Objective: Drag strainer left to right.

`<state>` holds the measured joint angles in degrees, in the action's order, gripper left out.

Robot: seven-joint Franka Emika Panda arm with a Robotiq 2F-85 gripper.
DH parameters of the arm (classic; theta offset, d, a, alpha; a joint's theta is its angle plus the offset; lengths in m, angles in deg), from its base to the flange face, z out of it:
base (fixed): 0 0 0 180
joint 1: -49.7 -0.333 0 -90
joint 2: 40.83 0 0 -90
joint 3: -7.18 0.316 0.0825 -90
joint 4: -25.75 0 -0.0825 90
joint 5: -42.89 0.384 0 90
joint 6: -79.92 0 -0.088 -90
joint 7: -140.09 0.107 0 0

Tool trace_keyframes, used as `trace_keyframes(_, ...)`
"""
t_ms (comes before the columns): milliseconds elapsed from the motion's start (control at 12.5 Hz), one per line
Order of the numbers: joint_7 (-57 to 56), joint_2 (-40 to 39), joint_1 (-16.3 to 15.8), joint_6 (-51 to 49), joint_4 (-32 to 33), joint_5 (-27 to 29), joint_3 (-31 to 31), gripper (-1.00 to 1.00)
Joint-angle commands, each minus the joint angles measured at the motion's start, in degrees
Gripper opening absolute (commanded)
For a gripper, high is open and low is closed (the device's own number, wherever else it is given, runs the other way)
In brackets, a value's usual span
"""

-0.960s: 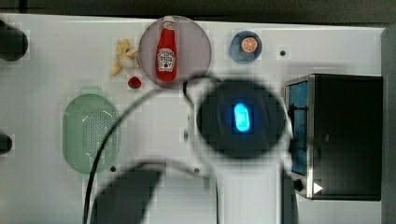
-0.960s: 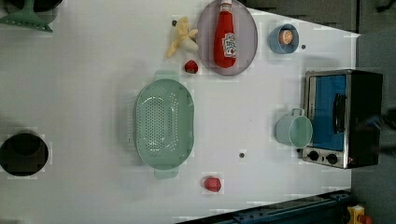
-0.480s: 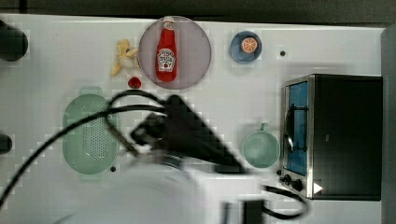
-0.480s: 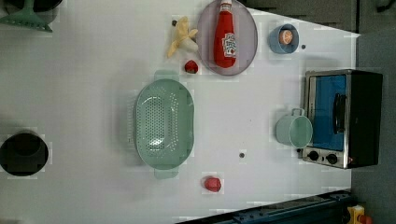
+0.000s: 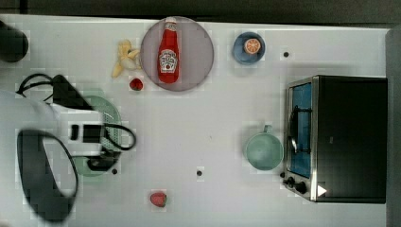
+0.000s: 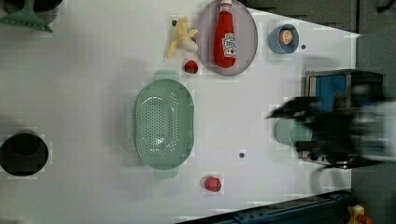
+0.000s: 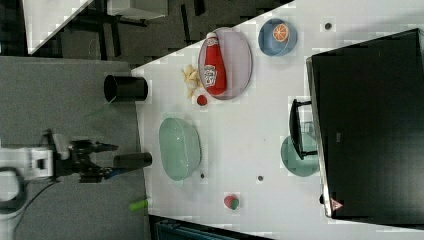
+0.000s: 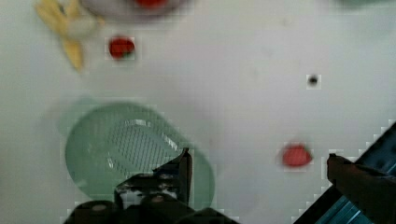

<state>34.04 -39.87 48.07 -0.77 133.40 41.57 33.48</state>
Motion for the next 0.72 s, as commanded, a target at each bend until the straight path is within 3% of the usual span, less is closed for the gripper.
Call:
trace_keyframes(80,18.94,-2.61,-0.08,5.5,2.24,-1.34,3.01,1.0)
trace_keyframes(720,43.77,-21.15,-1.35,27.13,7.08,-2.69,5.37,1.0)
